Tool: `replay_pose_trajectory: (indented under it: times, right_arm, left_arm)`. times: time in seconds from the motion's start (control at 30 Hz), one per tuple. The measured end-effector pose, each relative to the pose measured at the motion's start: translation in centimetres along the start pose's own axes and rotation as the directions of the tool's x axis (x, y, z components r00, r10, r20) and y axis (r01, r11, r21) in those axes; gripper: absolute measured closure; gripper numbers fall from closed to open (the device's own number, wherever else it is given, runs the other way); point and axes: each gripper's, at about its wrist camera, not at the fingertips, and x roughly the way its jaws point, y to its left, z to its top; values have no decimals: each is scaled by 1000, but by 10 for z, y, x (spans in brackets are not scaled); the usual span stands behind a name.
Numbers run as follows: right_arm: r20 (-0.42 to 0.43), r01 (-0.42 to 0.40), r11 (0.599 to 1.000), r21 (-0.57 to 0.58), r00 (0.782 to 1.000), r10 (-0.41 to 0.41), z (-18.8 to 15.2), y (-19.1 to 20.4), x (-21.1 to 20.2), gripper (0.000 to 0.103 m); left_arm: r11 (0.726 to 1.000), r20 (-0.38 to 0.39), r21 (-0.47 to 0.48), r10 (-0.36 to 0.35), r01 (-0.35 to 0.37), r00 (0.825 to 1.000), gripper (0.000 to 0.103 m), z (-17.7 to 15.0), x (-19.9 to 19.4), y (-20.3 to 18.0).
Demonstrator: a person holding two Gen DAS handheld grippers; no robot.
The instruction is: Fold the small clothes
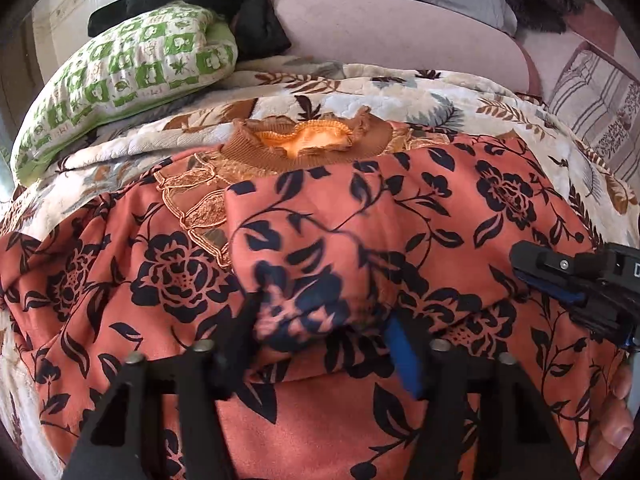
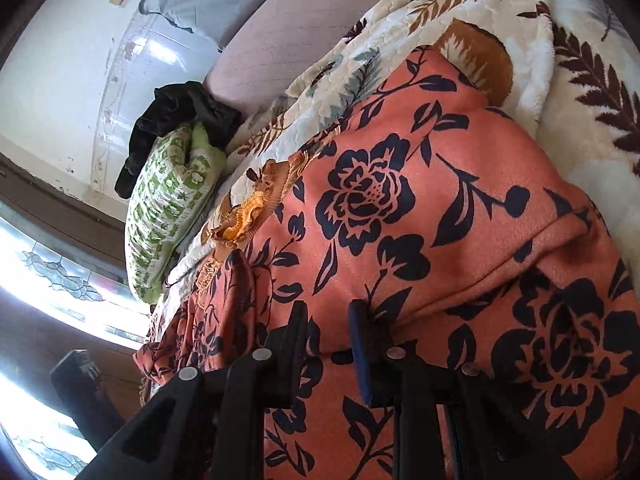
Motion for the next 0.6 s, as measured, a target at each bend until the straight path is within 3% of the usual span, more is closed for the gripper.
replay_pose_trajectory:
  times: [0.03,0.1,0.23,0.3,0.37,0.4,0.43,0.6]
  right_arm:
    - [-1,-3,1000,4,1000,3,1,1,1,78]
    - [-1,-4,1000,1,1000,4,1,1,1,78]
    - [0,2,1000,-12,1000,-2,1,3,1,78]
    - [-2,1,1000,-11,1000,-1,2,3,2,78]
    - [-5,-1,1000,-7,1000,1,2,2,2,80]
    - [-7,-1,1000,-6,1000,1,2,1,3,80]
    - [-9,-2,1000,-5,1000,2,3,1,3,80]
    - [-11,-3,1000,-5,1000,3,3,0,4,80]
  left_arm:
    - [1000,15,-20,-10,11,1000,74,1,-3,5]
    - [997,33,-63,-44,46,999,92,5,-7,18]
    - [971,62,-208,-105,116,993,97,10,-20,53]
    - [961,94,-252,-93,114,991,94,14,-35,72]
    - [938,80,-312,-134,152,988,83,14,-41,96]
    - [922,70,-354,-141,156,988,71,12,-43,109]
    - [911,69,-389,-119,136,991,64,8,-47,122]
    - [896,96,-445,60,-11,994,57,-10,-73,183]
